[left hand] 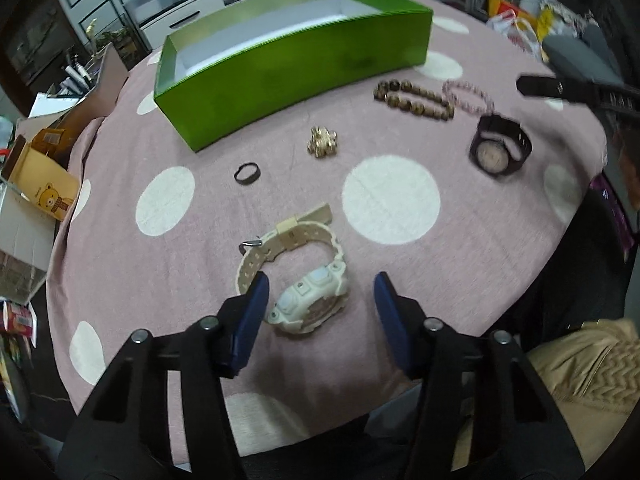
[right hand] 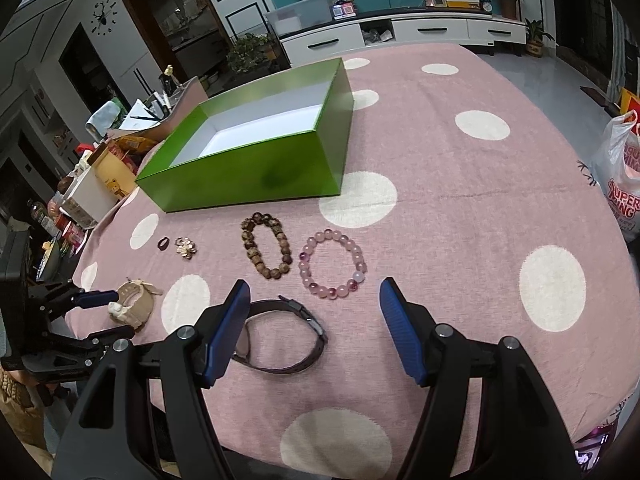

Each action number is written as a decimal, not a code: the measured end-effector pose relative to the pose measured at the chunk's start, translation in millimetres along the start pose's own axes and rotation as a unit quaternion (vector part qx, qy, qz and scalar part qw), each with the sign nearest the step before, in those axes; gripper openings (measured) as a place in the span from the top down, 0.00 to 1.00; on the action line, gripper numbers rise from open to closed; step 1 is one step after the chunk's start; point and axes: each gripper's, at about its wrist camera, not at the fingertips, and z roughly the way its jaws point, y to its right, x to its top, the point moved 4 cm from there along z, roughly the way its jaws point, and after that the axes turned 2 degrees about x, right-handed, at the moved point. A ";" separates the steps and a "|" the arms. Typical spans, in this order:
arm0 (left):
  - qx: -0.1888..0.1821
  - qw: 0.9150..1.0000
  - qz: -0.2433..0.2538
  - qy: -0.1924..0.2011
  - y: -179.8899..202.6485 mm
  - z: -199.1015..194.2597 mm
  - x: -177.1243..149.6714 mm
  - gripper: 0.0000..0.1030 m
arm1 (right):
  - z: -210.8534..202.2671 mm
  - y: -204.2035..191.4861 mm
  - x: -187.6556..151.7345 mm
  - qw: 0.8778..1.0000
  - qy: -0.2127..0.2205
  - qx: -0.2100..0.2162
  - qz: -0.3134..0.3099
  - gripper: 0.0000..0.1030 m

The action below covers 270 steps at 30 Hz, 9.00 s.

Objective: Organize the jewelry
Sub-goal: 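Grasp the white watch with the left tool while the right tool grasps the pink bead bracelet, then carry the white watch and pink bracelet over the green box, then open both tools to drop the watch and bracelet into the box, then withdraw both tools from the box toward the brooch and wooden bracelet, then grasp the gold flower brooch with the left tool while the right tool grasps the wooden bead bracelet, then carry the brooch and wooden bracelet over the green box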

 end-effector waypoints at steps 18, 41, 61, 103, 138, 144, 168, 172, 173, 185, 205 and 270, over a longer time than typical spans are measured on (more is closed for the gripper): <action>-0.100 0.980 -0.171 0.016 -29.7 14.4 -4.7 0.84 | 54.3 14.5 14.3 0.994 -0.034 -0.091 -0.043 0.73; -0.070 0.957 -0.276 0.063 -76.6 -18.1 22.2 0.84 | -3.0 -11.9 54.9 0.987 0.083 -0.098 -0.100 0.93; -0.043 0.966 -0.219 0.130 -62.4 -62.5 98.0 0.84 | -44.3 -50.3 102.2 0.977 0.166 -0.042 -0.128 0.93; 0.002 0.974 -0.179 0.139 -69.5 -2.6 240.1 0.83 | 26.8 -48.7 185.5 0.980 0.150 -0.031 -0.130 0.93; 0.021 0.983 -0.154 0.099 -59.2 36.4 238.4 0.47 | 64.4 -41.3 174.7 0.986 0.100 -0.061 -0.115 0.60; 0.020 0.980 -0.160 0.116 -55.6 9.9 226.2 0.26 | 37.2 -37.6 162.1 0.987 0.111 -0.057 -0.106 0.49; 0.022 0.972 -0.200 0.123 -39.0 -51.5 98.0 0.03 | -49.7 -21.2 74.4 0.989 0.129 -0.018 -0.065 0.33; 0.025 0.973 -0.196 0.117 -29.5 -50.8 83.1 0.03 | -52.9 -21.7 64.3 0.990 0.125 -0.015 -0.061 0.33; 0.026 0.973 -0.196 0.115 -27.4 -50.9 80.0 0.03 | -52.4 -22.1 61.5 0.991 0.122 -0.015 -0.061 0.33; 0.025 0.973 -0.202 0.107 -10.8 -45.1 66.5 0.03 | -39.0 -24.8 37.3 0.994 0.092 -0.008 -0.057 0.33; 0.038 0.979 -0.175 0.100 4.8 -20.5 69.5 0.03 | -6.9 -22.3 31.4 0.997 0.054 -0.010 -0.055 0.33; -0.059 0.979 -0.171 0.096 -4.3 45.1 88.3 0.79 | 79.9 -60.5 34.4 0.981 -0.034 -0.031 -0.191 0.93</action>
